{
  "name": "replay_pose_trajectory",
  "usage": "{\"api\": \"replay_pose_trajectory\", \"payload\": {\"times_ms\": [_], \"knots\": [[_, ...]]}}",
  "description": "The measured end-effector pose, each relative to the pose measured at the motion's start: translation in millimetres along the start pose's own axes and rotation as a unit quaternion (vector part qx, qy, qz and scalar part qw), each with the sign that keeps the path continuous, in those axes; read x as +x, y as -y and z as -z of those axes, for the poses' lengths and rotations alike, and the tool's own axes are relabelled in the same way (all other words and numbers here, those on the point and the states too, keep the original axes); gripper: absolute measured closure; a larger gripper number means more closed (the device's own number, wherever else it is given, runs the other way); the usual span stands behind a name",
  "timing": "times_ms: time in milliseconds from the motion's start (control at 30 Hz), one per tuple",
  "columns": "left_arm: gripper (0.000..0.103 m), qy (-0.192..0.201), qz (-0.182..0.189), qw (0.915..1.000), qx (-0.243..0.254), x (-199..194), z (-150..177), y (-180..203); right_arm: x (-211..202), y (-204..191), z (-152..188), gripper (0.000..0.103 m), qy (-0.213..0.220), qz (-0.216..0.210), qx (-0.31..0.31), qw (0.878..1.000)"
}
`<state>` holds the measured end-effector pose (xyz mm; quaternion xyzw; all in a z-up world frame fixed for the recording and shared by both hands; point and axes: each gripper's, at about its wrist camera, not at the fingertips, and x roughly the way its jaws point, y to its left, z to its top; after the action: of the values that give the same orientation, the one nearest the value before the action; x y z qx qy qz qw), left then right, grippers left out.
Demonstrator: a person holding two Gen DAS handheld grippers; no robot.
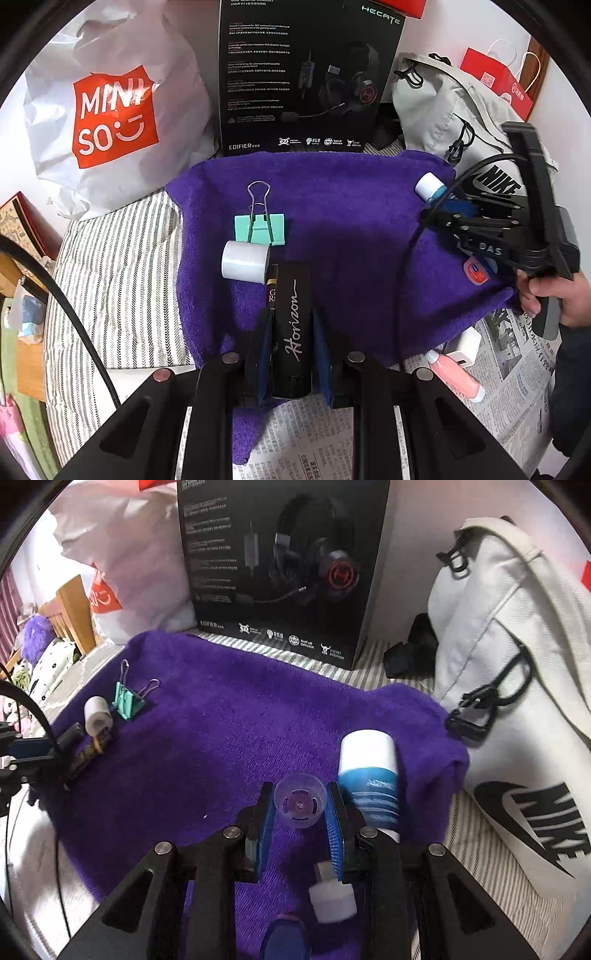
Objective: Organize rigid objects
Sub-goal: 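Place the pen on the towel with the left gripper while the right gripper sets the cup there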
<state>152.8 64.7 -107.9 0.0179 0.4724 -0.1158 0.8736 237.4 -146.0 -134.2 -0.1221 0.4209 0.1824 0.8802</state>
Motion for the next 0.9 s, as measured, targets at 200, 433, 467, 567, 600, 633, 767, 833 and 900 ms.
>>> {"api": "replay_pose_trajectory", "payload": {"times_ms": [200,433,467,567,600,633,767,833,900], "knots": [[0.082,-0.004,0.000,1.0000,0.002,3,-1,-1,12,-2,-2,0.076,-0.014,0.003,-0.006,1.000],[0.082,-0.006,0.000,1.0000,0.001,7,-3,-2,15,1,-4,0.074,-0.026,-0.009,0.003,1.000],[0.082,-0.007,0.000,1.0000,0.001,7,-3,-2,15,2,-5,0.071,-0.028,-0.007,0.002,1.000],[0.082,-0.010,-0.001,1.0000,0.000,7,-3,-2,10,0,-1,0.066,-0.034,-0.012,0.002,0.999],[0.082,-0.010,-0.001,0.9999,-0.001,8,-4,-2,8,-1,0,0.062,-0.034,-0.013,0.000,0.999],[0.082,-0.011,0.000,0.9999,-0.002,9,-4,-2,4,-4,2,0.060,-0.033,-0.012,-0.004,0.999],[0.082,-0.015,0.000,0.9999,-0.001,12,-6,1,-16,-6,8,0.056,-0.018,0.000,-0.009,1.000],[0.082,-0.015,0.001,0.9999,-0.002,14,-8,3,-29,-5,11,0.055,-0.008,-0.002,-0.003,1.000],[0.082,-0.017,0.002,0.9998,-0.006,17,-10,4,-41,-3,16,0.054,0.001,0.001,0.002,1.000]]}}
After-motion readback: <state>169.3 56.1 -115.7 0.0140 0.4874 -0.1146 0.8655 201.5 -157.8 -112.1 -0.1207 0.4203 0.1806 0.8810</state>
